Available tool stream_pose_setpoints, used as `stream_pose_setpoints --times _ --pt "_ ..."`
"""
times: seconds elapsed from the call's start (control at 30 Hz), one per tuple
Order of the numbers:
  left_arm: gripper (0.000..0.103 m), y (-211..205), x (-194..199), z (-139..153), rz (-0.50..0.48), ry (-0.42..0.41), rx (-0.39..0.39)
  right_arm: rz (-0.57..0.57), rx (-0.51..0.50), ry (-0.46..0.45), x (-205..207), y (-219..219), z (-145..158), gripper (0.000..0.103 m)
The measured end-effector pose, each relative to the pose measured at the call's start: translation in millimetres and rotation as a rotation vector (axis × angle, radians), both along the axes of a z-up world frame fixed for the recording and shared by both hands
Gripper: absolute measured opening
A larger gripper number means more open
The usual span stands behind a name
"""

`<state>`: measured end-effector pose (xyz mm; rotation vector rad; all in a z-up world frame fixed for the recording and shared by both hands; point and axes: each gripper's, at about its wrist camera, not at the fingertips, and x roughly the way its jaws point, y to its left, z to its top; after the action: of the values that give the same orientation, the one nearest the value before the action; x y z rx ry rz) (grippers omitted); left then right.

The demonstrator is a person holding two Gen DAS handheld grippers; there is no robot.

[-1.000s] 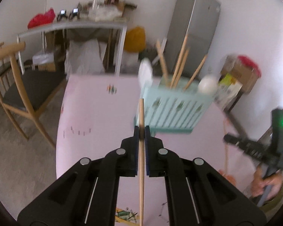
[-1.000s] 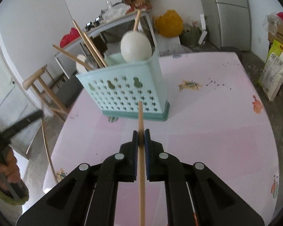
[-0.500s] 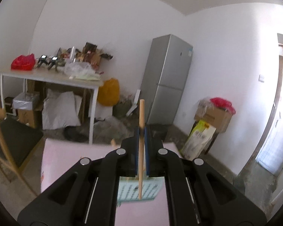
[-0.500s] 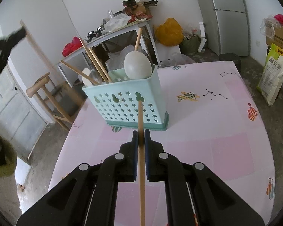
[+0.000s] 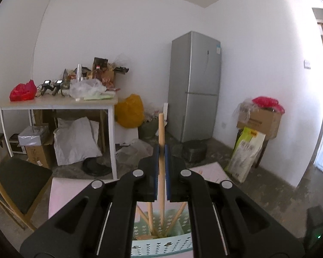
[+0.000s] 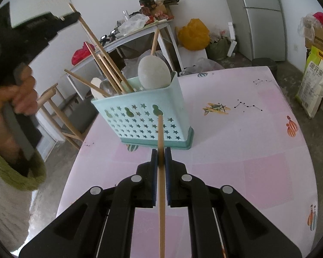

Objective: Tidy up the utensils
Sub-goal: 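Lower the left tool's chopstick into the holder while the right tool carries its chopstick, then open the left tool while the right tool lowers its chopstick into the holder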

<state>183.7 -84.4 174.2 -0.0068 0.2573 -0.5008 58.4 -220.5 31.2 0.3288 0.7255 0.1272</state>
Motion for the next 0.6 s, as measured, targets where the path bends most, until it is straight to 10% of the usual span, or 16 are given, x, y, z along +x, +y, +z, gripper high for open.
stream_pose_setpoints --times 0.6 --pt "0.017 17.1 10.8 -41.0 -0.053 0.129 -0.001 -0.007 -0.016 0.018 -0.3 0.0 -0.2 0.007"
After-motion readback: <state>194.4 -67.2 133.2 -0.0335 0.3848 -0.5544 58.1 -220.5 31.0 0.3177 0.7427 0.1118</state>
